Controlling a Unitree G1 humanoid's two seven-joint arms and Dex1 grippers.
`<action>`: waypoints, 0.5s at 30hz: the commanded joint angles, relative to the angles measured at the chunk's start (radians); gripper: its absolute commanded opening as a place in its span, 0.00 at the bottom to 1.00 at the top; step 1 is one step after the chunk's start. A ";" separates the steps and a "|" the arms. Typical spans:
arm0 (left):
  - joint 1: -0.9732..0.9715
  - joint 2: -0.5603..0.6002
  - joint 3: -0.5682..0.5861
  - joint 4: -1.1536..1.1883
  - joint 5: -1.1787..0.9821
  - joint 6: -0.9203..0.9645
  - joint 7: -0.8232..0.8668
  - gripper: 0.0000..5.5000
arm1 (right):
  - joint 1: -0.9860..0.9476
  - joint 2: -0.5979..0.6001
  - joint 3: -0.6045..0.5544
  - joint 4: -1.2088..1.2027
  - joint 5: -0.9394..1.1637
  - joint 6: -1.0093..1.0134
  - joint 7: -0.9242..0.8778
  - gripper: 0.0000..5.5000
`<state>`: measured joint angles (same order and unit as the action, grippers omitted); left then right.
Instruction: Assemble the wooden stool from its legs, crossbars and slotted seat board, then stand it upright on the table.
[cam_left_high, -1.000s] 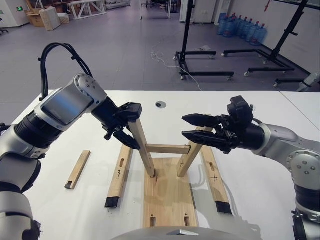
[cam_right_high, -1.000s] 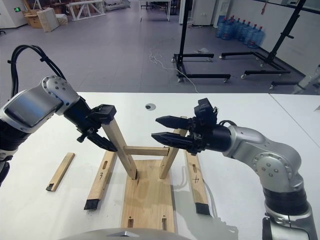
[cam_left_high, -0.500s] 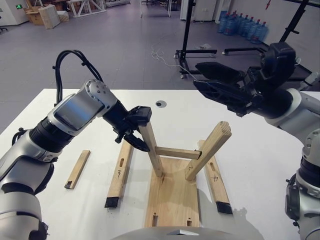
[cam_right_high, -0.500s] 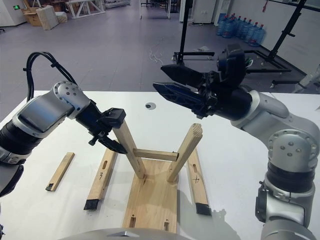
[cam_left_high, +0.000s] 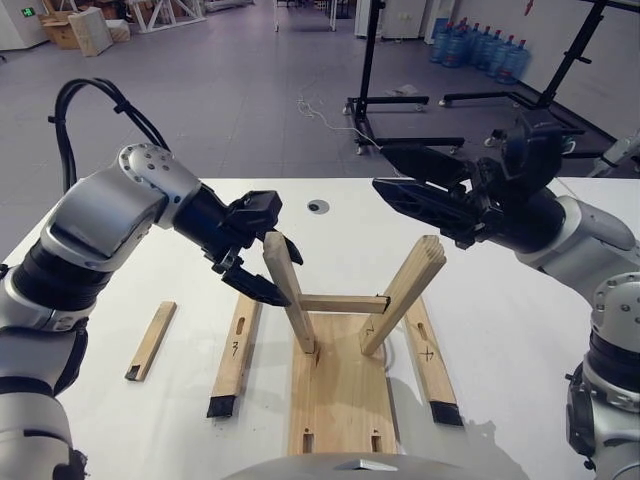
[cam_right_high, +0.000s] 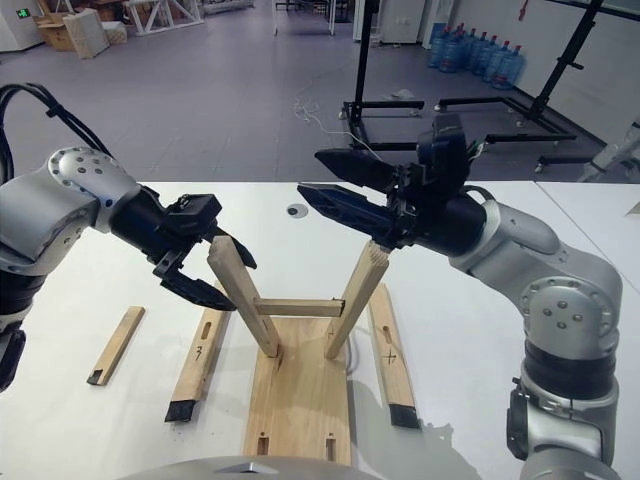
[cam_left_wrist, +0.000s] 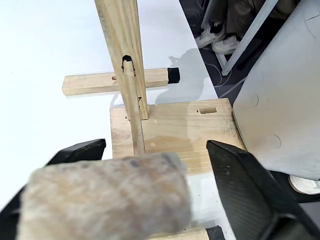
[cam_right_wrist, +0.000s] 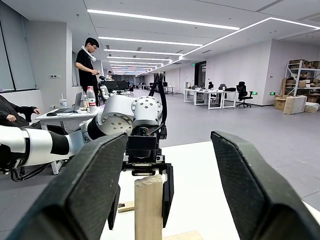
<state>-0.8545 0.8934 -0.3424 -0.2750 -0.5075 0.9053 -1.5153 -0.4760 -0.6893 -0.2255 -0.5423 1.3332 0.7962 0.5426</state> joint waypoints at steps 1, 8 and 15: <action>0.104 0.031 0.146 -0.058 -0.045 0.040 0.113 0.74 | -0.025 0.000 0.036 0.012 -0.068 -0.013 0.012 0.56; 0.307 -0.078 0.476 -0.202 -0.209 0.139 0.425 0.74 | -0.098 0.098 0.215 -0.001 -0.347 -0.089 -0.053 0.56; 0.468 -0.336 0.753 -0.375 -0.406 0.089 0.820 0.74 | -0.018 0.089 0.423 -0.063 -0.742 -0.190 -0.102 0.56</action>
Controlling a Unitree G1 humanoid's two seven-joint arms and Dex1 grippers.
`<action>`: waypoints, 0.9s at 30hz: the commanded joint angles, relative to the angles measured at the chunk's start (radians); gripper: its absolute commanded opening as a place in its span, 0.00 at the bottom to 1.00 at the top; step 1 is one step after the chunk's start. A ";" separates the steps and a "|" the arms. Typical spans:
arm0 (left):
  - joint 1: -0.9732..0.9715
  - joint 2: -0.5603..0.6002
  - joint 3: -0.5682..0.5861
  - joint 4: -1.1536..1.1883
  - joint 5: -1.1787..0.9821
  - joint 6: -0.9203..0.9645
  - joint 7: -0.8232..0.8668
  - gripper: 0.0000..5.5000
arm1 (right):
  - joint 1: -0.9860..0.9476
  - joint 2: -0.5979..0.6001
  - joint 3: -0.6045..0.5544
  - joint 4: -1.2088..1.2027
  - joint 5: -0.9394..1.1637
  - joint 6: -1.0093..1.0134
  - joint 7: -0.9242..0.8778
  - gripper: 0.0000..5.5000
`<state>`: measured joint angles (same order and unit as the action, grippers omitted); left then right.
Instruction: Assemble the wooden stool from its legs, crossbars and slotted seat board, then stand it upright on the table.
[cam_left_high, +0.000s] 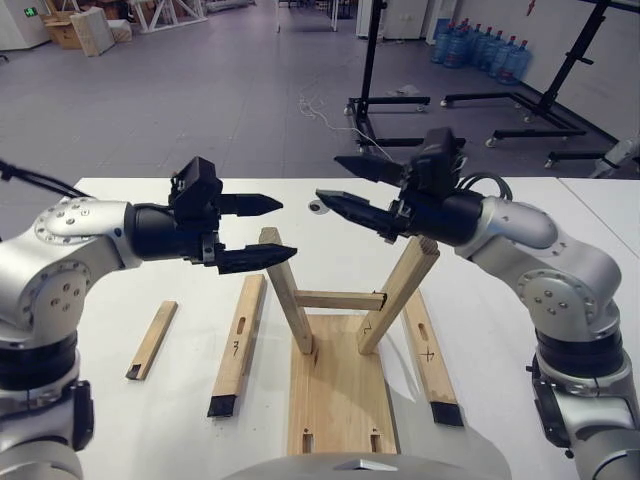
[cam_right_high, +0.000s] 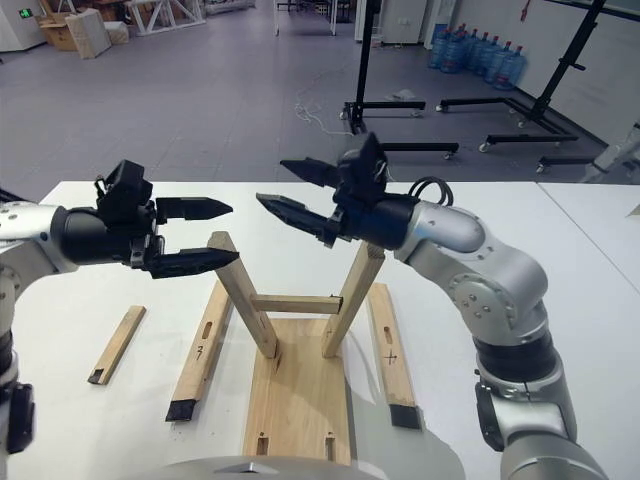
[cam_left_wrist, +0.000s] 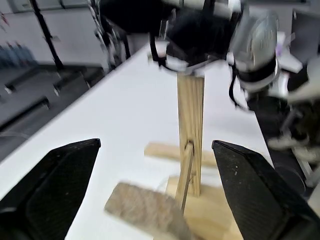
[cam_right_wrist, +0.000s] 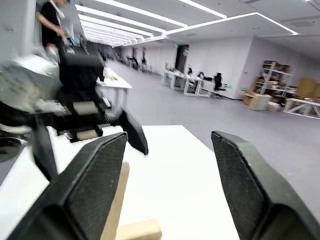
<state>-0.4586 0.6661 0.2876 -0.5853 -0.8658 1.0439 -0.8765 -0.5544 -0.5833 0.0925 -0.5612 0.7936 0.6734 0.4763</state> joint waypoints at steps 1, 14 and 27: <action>0.091 -0.137 0.141 -0.083 -0.056 -0.068 0.233 0.74 | 0.081 -0.017 0.125 -0.048 -0.257 -0.090 -0.042 0.56; 0.257 -0.215 0.181 -0.135 -0.021 -0.257 0.565 0.74 | 0.158 0.015 0.312 -0.028 -0.724 -0.210 -0.098 0.56; 0.225 -0.201 0.008 -0.031 0.099 -0.323 0.595 0.74 | 0.146 0.016 0.504 0.129 -0.805 -0.014 0.146 0.56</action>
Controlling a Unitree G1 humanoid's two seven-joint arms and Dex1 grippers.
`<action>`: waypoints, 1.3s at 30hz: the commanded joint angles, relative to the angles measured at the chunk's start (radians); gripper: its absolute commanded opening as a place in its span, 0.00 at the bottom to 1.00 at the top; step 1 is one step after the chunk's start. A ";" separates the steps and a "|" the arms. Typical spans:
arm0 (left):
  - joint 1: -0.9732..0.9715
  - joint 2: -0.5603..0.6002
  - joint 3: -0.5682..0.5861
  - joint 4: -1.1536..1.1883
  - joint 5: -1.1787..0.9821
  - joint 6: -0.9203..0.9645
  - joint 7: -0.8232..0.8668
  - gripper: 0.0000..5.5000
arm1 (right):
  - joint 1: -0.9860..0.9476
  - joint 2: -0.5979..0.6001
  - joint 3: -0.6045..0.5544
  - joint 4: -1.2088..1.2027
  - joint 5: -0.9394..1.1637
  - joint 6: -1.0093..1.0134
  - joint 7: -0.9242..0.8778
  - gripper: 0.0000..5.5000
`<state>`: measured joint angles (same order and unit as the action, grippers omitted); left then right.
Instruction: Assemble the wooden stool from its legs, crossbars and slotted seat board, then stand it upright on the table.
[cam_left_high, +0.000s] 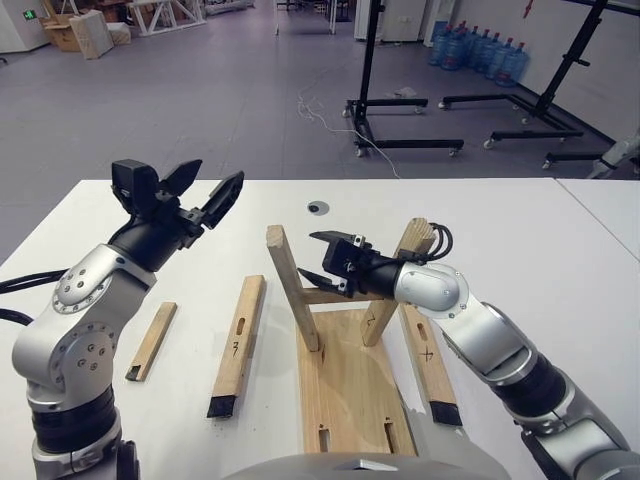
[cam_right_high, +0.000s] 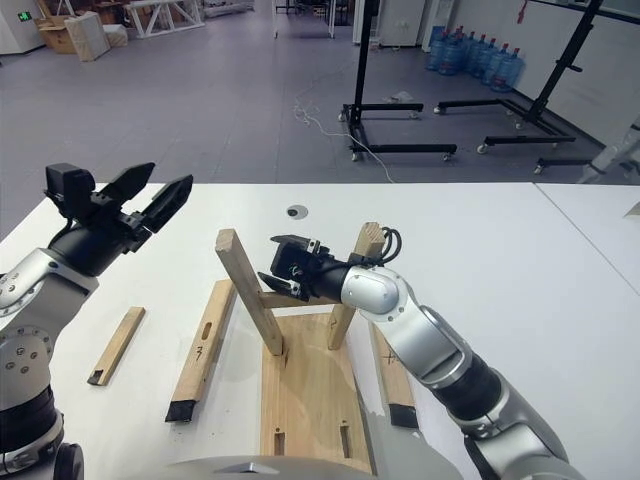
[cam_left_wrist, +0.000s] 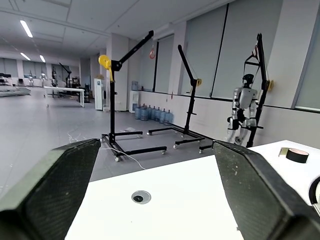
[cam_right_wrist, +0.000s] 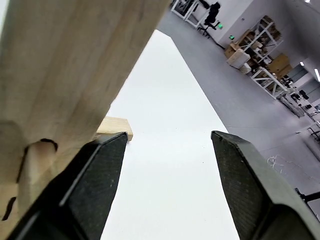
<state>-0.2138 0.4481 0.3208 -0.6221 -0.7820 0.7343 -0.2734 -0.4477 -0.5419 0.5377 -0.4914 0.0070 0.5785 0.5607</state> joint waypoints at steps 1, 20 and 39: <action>-0.020 0.017 -0.032 0.008 0.024 -0.019 -0.009 0.74 | 0.036 -0.022 0.056 0.060 -0.021 0.079 0.064 0.56; 0.210 -0.019 0.095 -0.035 -0.085 -0.199 -0.173 0.74 | -0.271 0.214 -0.771 0.274 0.559 0.051 -0.069 0.56; 0.318 0.151 -0.022 0.119 -0.151 -0.150 -0.433 0.74 | 0.115 0.014 -0.940 0.431 0.978 0.398 0.180 0.56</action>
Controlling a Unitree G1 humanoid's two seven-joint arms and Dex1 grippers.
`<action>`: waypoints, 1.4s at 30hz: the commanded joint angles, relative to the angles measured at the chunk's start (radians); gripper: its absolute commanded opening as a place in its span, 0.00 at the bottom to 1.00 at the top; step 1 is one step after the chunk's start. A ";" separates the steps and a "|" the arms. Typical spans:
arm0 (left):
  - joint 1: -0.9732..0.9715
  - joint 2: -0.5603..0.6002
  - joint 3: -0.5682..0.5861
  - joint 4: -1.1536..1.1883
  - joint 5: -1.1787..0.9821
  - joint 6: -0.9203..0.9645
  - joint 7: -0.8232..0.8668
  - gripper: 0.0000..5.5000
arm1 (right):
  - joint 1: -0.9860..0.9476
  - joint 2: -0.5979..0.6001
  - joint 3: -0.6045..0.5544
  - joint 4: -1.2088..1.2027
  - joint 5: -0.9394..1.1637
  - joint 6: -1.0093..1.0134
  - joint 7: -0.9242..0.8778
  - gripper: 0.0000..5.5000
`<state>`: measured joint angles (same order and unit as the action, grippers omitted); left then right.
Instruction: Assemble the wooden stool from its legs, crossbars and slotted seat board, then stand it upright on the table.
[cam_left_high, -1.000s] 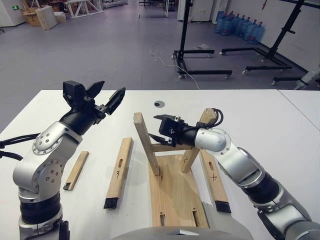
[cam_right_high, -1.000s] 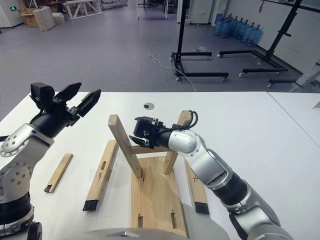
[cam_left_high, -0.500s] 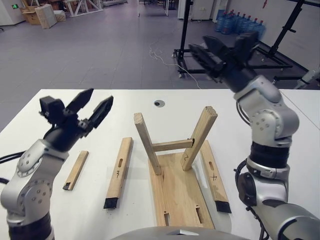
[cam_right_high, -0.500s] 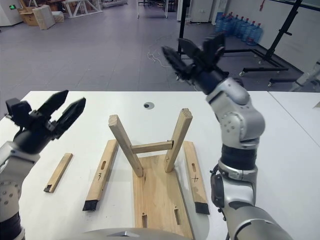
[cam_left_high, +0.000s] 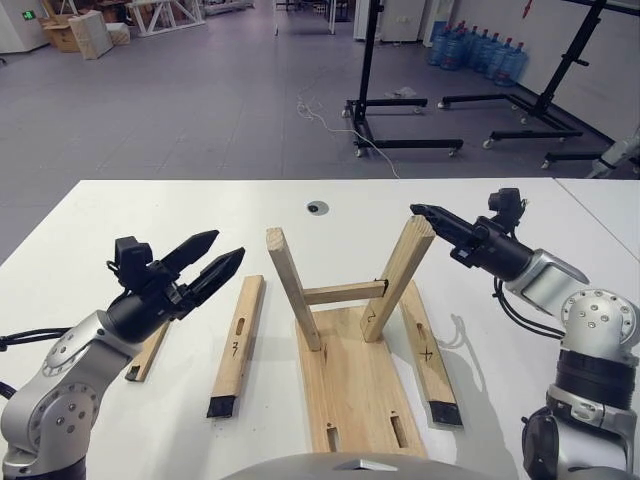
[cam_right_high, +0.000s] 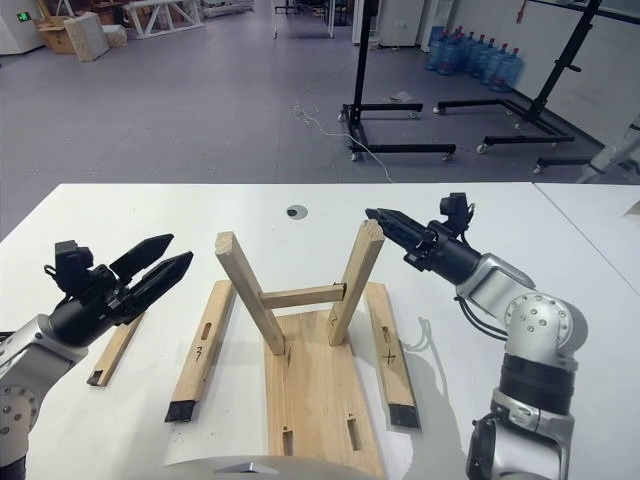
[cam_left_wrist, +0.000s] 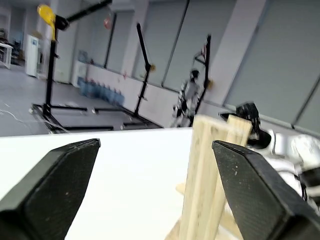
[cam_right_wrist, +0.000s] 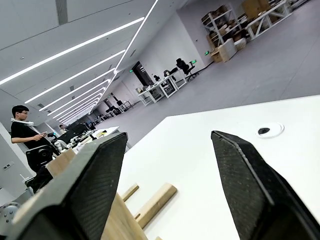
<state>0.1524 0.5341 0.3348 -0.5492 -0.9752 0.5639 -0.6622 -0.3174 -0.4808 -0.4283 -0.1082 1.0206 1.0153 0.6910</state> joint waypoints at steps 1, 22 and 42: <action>-0.063 0.076 -0.044 0.059 0.047 0.024 -0.053 0.74 | -0.018 -0.057 0.029 0.061 -0.043 -0.050 0.061 0.56; -0.336 0.132 -0.175 0.214 0.055 0.123 -0.205 0.74 | -0.006 -0.188 0.157 0.138 -0.012 0.031 0.359 0.56; -0.543 0.114 -0.382 0.329 0.228 0.150 -0.363 0.74 | -0.069 -0.138 0.401 0.067 -0.127 -0.034 0.475 0.56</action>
<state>-0.3536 0.7002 0.0787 -0.1776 -0.7420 0.6999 -0.9796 -0.3326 -0.6993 -0.1522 0.0537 0.8897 0.9883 1.1199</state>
